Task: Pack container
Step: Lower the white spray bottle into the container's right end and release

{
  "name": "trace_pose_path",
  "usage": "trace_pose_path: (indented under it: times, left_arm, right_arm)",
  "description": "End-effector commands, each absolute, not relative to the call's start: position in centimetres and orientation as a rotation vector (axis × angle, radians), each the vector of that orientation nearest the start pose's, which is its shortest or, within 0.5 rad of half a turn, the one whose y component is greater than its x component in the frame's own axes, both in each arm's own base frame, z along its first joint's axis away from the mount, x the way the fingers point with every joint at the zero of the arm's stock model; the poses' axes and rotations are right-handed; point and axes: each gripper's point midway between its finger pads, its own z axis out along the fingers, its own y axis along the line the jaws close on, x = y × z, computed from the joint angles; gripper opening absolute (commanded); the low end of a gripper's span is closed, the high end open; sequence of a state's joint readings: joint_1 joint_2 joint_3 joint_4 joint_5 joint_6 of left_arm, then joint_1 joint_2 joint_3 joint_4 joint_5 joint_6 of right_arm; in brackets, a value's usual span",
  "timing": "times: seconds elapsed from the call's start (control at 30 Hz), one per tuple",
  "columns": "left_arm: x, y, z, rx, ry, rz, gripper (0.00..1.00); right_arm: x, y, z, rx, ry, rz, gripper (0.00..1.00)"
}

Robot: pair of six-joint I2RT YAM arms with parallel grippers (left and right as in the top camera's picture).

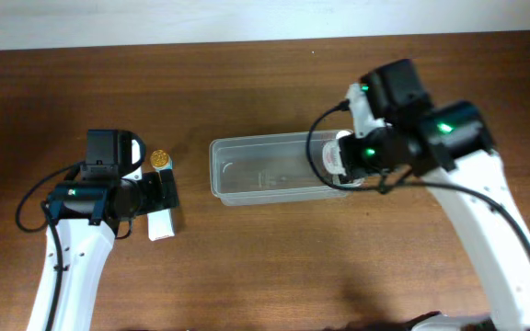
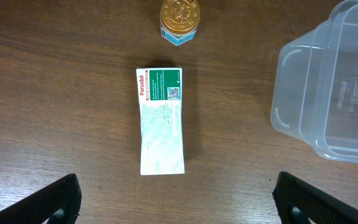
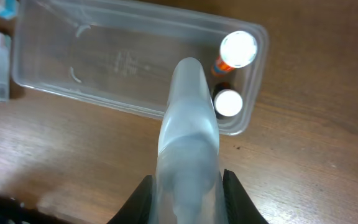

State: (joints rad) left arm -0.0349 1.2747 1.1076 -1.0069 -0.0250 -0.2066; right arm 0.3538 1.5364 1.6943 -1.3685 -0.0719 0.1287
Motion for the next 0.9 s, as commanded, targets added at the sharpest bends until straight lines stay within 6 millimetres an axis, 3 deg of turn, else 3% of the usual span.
trace_pose_path:
  times: [0.0, 0.17, 0.33, 0.53, 0.73, 0.87]
  left_arm:
    - [29.4, -0.6, 16.3, -0.258, 2.719, -0.050, 0.99]
    - [29.4, -0.6, 16.3, -0.258, 2.719, -0.050, 0.99]
    - [29.4, -0.6, 16.3, -0.258, 2.719, -0.050, 0.99]
    - [29.4, -0.6, 16.3, -0.258, 2.718, -0.051, 0.99]
    - [29.4, -0.6, 16.3, -0.258, 2.719, -0.050, 0.99]
    - [29.4, -0.6, 16.3, -0.258, 2.719, -0.050, 0.99]
  right_arm:
    - [31.9, 13.0, 21.7, -0.333, 2.860, 0.156, 0.18]
    - [33.6, 12.6, 17.8, -0.260, 2.958, 0.050, 0.17]
    - [34.4, 12.8, 15.8, -0.252, 2.978, 0.035, 0.17]
    - [33.8, 12.6, 12.4, -0.248, 3.016, 0.020, 0.18]
    - [33.2, 12.3, 10.9, -0.250, 3.040, 0.010, 0.18]
    - [33.2, 12.3, 10.9, -0.251, 3.040, 0.010, 0.35]
